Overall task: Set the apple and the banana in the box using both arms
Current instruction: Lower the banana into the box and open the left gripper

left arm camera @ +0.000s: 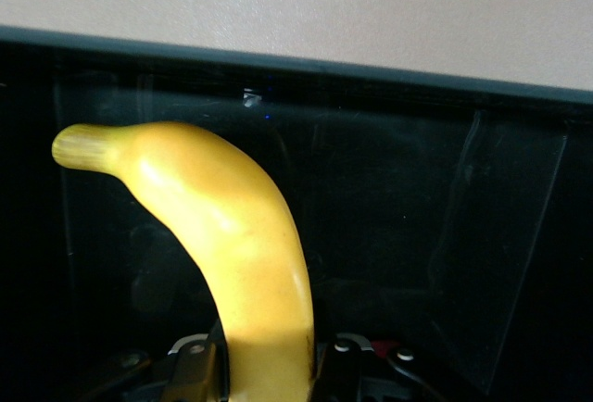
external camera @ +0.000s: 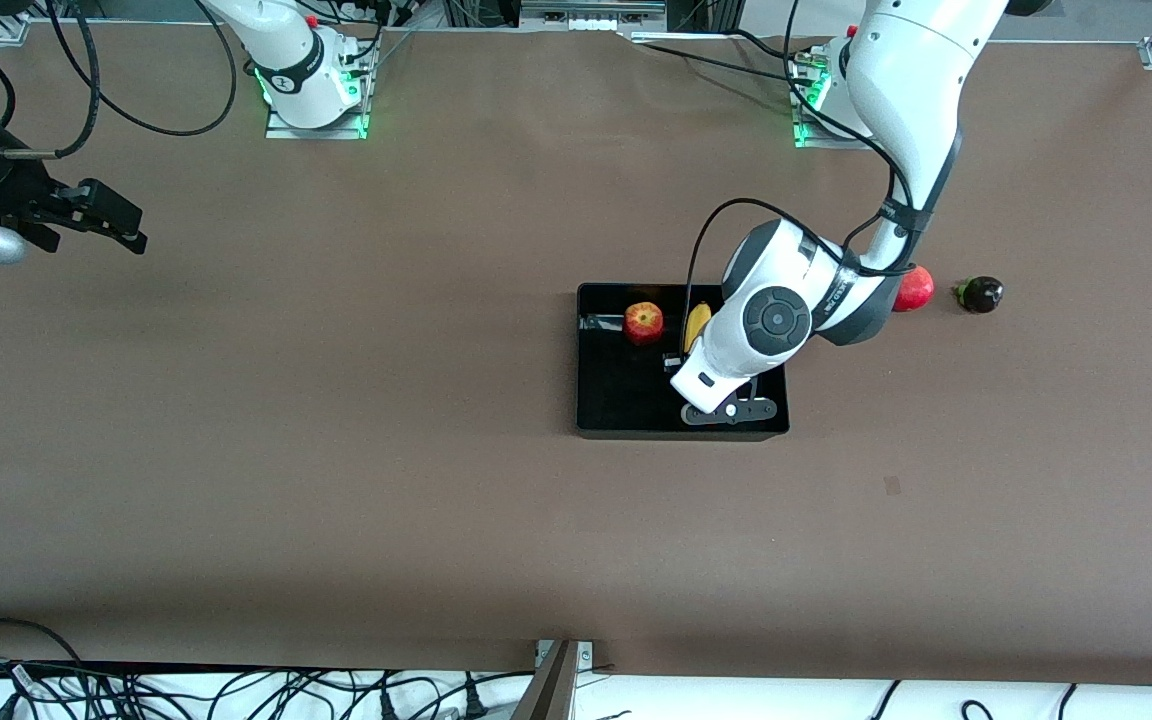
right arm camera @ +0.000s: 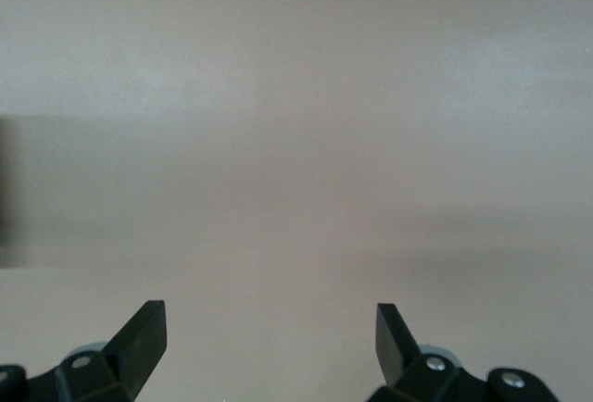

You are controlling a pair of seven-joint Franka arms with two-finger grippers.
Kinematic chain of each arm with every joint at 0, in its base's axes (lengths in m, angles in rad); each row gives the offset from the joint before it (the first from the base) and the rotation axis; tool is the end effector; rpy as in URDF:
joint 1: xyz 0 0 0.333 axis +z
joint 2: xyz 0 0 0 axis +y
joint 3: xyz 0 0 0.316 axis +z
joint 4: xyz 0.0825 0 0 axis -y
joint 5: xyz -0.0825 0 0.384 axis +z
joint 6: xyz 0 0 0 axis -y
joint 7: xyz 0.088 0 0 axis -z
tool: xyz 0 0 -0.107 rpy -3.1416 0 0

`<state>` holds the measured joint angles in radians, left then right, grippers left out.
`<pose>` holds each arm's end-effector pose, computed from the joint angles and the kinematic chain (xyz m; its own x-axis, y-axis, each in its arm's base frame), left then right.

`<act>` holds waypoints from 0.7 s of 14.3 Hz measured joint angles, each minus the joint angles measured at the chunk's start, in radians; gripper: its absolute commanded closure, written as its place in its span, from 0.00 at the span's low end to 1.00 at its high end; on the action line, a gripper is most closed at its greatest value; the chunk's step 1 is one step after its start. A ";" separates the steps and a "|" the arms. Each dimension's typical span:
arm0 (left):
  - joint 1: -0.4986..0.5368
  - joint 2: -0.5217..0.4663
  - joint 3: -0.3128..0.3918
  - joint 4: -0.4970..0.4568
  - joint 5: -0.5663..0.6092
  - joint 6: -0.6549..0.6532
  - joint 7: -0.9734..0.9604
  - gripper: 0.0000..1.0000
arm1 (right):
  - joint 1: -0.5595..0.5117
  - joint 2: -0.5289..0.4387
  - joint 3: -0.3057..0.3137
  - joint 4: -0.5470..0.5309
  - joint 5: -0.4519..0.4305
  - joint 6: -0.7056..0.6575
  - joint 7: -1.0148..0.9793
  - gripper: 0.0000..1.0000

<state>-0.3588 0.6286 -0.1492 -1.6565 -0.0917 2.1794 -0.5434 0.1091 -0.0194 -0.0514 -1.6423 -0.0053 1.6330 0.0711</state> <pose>0.5921 -0.3212 0.2395 0.9793 0.1068 -0.1717 0.1217 -0.9894 0.0788 0.5523 0.0311 0.6068 0.9999 -0.0131 0.0104 -0.0131 -0.9999 0.0036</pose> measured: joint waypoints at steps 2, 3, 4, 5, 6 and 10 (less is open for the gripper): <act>0.000 0.010 0.000 -0.023 0.001 0.027 0.000 1.00 | 0.000 0.000 0.000 0.000 0.000 0.000 0.000 0.00; 0.000 0.019 0.000 -0.028 0.001 0.036 0.000 1.00 | 0.000 0.000 0.000 0.000 0.000 0.000 0.000 0.00; 0.000 0.029 0.000 -0.032 0.002 0.050 0.000 1.00 | 0.000 0.000 0.000 0.000 0.000 0.000 0.000 0.00; 0.000 0.036 -0.001 -0.041 0.004 0.071 0.000 1.00 | 0.000 0.000 0.000 0.000 0.000 0.000 0.000 0.00; 0.000 0.042 -0.004 -0.053 0.004 0.092 0.000 1.00 | 0.000 0.000 0.000 0.000 0.000 0.000 0.000 0.00; 0.000 0.048 -0.011 -0.076 0.007 0.126 0.000 0.37 | 0.000 0.000 0.000 0.000 0.000 0.000 0.000 0.00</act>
<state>-0.3584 0.6763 -0.1606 -1.7329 -0.0845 2.3058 -0.5434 0.1090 -0.0193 -0.0514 -1.6423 -0.0053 1.6330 0.0711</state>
